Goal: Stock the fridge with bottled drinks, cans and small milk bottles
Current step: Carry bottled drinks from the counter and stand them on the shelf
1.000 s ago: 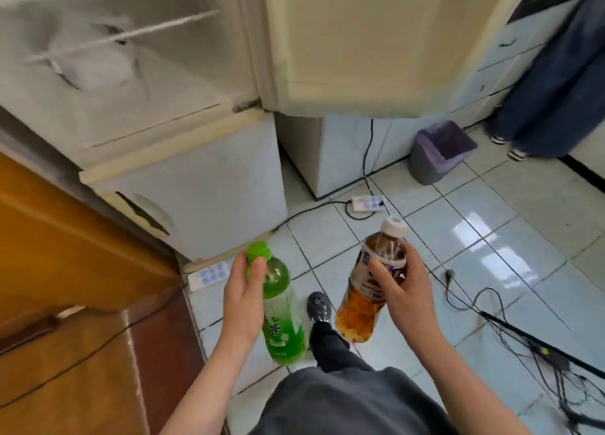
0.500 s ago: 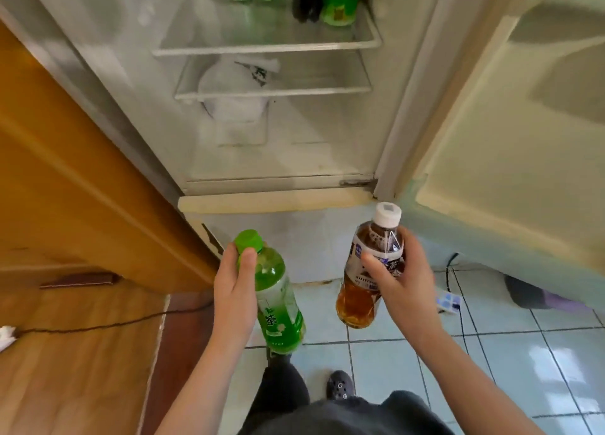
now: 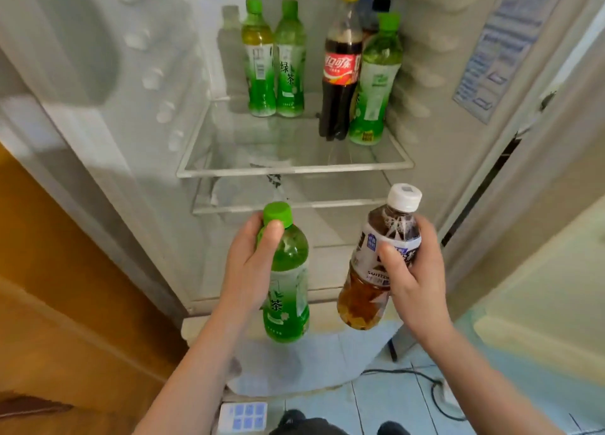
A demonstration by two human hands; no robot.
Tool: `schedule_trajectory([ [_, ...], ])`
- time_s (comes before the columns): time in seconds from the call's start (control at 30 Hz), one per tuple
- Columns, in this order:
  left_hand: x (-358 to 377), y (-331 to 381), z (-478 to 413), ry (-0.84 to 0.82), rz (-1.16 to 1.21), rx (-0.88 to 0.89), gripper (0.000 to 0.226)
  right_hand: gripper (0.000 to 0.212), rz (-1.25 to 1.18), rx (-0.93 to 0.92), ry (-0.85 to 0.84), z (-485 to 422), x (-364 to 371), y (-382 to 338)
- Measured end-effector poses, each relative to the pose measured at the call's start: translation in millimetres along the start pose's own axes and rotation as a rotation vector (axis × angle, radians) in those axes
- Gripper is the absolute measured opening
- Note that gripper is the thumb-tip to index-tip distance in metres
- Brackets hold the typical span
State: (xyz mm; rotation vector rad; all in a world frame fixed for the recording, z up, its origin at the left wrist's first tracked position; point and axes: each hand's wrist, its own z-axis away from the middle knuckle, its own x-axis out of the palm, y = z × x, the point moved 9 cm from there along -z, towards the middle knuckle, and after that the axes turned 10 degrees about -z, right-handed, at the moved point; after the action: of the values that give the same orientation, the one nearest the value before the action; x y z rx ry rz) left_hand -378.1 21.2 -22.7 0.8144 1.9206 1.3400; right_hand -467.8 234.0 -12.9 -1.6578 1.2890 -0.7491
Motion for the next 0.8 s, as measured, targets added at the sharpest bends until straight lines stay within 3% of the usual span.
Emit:
schedule_trajectory([
  [0.17,0,57,-73,-0.071,0.138,0.172,0.016,0.048,-0.019,-0.113,0.092,-62,15,-27],
  [0.37,11,105,-134,-0.037,0.188,0.309,0.016,0.032,0.021,-0.26,0.205,-117,15,-61],
  [0.53,30,121,-166,0.077,0.232,0.313,0.014,0.032,0.025,-0.316,0.327,-155,6,-70],
  [0.8,64,113,-199,0.122,0.055,0.305,0.016,0.047,0.041,-0.244,0.414,-207,0,-46],
])
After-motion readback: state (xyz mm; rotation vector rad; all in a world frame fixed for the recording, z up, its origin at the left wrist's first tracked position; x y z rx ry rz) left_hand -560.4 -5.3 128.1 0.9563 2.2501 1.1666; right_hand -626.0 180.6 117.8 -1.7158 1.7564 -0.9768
